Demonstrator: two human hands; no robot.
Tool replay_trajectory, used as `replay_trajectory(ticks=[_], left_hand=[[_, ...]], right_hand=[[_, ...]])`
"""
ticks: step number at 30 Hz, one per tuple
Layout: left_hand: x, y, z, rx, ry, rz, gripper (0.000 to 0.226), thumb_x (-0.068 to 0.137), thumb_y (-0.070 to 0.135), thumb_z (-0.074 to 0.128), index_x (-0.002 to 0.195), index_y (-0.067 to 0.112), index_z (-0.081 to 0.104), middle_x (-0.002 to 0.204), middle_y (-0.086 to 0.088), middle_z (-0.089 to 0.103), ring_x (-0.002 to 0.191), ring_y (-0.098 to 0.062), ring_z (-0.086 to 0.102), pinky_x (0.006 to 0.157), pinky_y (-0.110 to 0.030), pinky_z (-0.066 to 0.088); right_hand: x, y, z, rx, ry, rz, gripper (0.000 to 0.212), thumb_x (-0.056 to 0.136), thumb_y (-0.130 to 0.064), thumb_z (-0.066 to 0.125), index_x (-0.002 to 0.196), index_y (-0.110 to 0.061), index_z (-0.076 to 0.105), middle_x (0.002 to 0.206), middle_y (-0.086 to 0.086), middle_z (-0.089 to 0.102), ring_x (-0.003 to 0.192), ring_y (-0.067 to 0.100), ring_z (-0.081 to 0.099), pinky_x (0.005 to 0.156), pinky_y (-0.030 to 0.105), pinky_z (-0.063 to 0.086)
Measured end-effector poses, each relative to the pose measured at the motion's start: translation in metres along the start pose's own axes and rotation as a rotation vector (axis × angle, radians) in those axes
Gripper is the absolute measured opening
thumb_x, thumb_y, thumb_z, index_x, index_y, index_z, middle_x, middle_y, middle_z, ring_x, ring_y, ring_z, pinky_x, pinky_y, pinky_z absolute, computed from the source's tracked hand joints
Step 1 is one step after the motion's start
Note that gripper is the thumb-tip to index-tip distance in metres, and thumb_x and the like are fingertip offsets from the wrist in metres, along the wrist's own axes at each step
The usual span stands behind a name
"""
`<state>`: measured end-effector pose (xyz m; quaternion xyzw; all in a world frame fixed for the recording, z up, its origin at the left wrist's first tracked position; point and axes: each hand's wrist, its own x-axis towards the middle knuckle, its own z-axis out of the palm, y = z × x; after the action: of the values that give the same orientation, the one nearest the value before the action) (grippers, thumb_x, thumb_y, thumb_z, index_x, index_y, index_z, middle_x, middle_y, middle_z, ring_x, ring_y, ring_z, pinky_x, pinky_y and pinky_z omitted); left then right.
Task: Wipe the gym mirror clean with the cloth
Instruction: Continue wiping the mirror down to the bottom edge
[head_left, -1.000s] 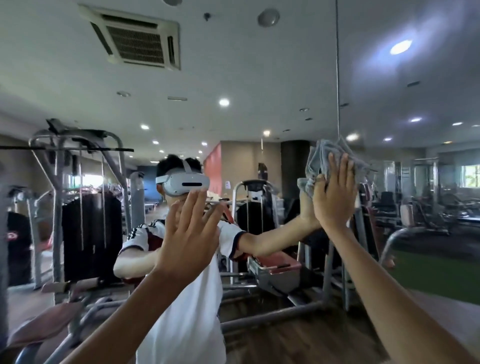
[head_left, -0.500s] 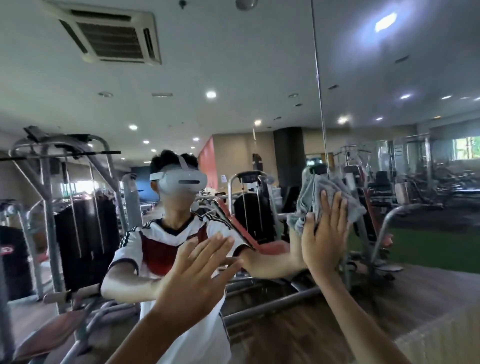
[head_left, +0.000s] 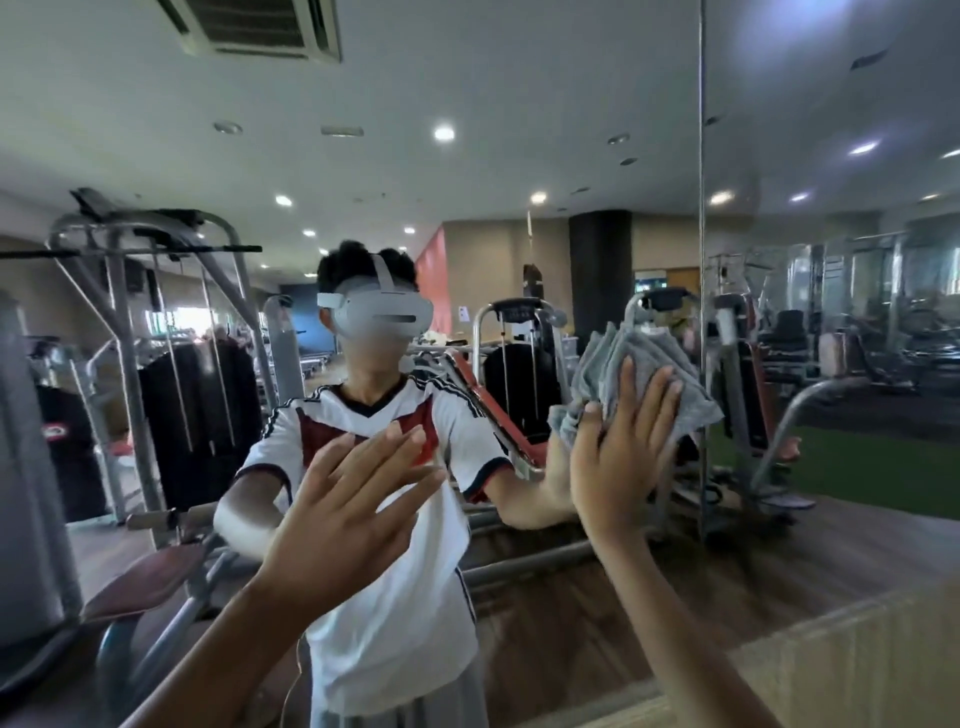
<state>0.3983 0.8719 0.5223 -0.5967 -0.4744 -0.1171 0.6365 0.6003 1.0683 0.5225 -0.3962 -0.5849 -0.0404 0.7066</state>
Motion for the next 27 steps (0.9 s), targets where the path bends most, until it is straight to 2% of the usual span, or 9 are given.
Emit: replay_trajectory(ticks=[4, 6, 8, 14, 16, 18, 21, 23, 27], left_hand=[[-0.019, -0.006, -0.011, 0.017, -0.022, -0.034, 0.039, 0.092, 0.024, 0.059, 0.129, 0.025, 0.068, 0.152, -0.007, 0.048, 0.140, -0.026, 0.046, 0.108, -0.050, 0.037], [-0.035, -0.020, -0.022, 0.040, -0.033, -0.059, 0.038, 0.091, 0.023, 0.059, 0.127, 0.023, 0.070, 0.149, -0.010, 0.051, 0.137, -0.029, 0.049, 0.108, -0.050, 0.039], [-0.054, -0.035, -0.035, 0.082, -0.051, -0.119, 0.040, 0.092, 0.026, 0.057, 0.130, 0.024, 0.068, 0.149, -0.010, 0.051, 0.136, -0.029, 0.050, 0.106, -0.055, 0.040], [-0.109, -0.061, -0.057, 0.121, -0.178, -0.288, 0.048, 0.096, 0.036, 0.052, 0.142, 0.026, 0.055, 0.158, -0.009, 0.040, 0.145, -0.029, 0.038, 0.111, -0.056, 0.036], [-0.126, -0.065, -0.067, 0.103, -0.183, -0.316, 0.046, 0.096, 0.034, 0.050, 0.139, 0.022, 0.060, 0.156, -0.012, 0.041, 0.144, -0.031, 0.039, 0.111, -0.054, 0.036], [-0.143, -0.071, -0.079, 0.101, -0.187, -0.334, 0.045, 0.096, 0.034, 0.049, 0.137, 0.021, 0.062, 0.157, -0.011, 0.040, 0.145, -0.029, 0.037, 0.115, -0.051, 0.031], [-0.166, -0.084, -0.092, 0.098, -0.174, -0.380, 0.042, 0.098, 0.035, 0.046, 0.135, 0.022, 0.061, 0.158, -0.010, 0.039, 0.144, -0.026, 0.037, 0.119, -0.044, 0.019], [-0.178, -0.093, -0.098, 0.115, -0.180, -0.411, 0.042, 0.100, 0.034, 0.041, 0.138, 0.025, 0.055, 0.157, -0.010, 0.040, 0.143, -0.026, 0.038, 0.119, -0.044, 0.018], [-0.206, -0.117, -0.107, 0.126, -0.209, -0.467, 0.051, 0.093, 0.034, 0.047, 0.144, 0.032, 0.044, 0.160, -0.009, 0.035, 0.149, -0.027, 0.029, 0.120, -0.044, 0.016]], right_hand=[[-0.072, -0.023, -0.009, -0.067, -0.231, -0.796, 0.058, 0.101, -0.056, 0.025, 0.153, -0.031, 0.032, 0.163, 0.012, 0.020, 0.152, 0.027, 0.014, 0.121, 0.053, 0.007], [-0.046, -0.017, -0.012, -0.055, -0.266, -1.047, 0.060, 0.098, -0.062, 0.026, 0.152, -0.035, 0.032, 0.163, 0.005, 0.020, 0.151, 0.022, 0.019, 0.117, 0.055, 0.018], [-0.011, -0.024, -0.008, -0.057, -0.201, -0.983, 0.062, 0.099, -0.062, 0.027, 0.152, -0.031, 0.035, 0.162, 0.006, 0.024, 0.149, 0.025, 0.026, 0.114, 0.058, 0.025], [-0.048, -0.096, 0.008, 0.046, -0.036, -0.180, 0.059, 0.101, -0.046, 0.032, 0.155, -0.022, 0.031, 0.163, 0.014, 0.021, 0.152, 0.028, 0.014, 0.121, 0.045, 0.004], [-0.111, -0.119, 0.009, 0.044, -0.102, -0.353, 0.060, 0.100, -0.048, 0.031, 0.154, -0.023, 0.031, 0.162, 0.015, 0.021, 0.153, 0.026, 0.011, 0.118, 0.043, 0.008], [-0.152, -0.129, 0.004, -0.001, -0.225, -0.788, 0.064, 0.094, -0.054, 0.040, 0.153, -0.030, 0.031, 0.164, 0.010, 0.020, 0.152, 0.024, 0.014, 0.117, 0.047, 0.013], [-0.116, -0.137, 0.009, -0.039, -0.261, -1.190, 0.076, 0.085, -0.064, 0.051, 0.153, -0.037, 0.032, 0.165, 0.005, 0.019, 0.147, 0.023, 0.027, 0.120, 0.050, 0.010], [-0.072, -0.158, 0.013, -0.033, -0.199, -1.068, 0.074, 0.091, -0.066, 0.043, 0.155, -0.032, 0.029, 0.164, 0.006, 0.018, 0.149, 0.026, 0.024, 0.119, 0.051, 0.014], [-0.066, -0.212, 0.020, 0.031, -0.061, -0.479, 0.062, 0.102, -0.053, 0.028, 0.158, -0.027, 0.020, 0.164, 0.011, 0.017, 0.152, 0.027, 0.014, 0.117, 0.054, 0.022]])
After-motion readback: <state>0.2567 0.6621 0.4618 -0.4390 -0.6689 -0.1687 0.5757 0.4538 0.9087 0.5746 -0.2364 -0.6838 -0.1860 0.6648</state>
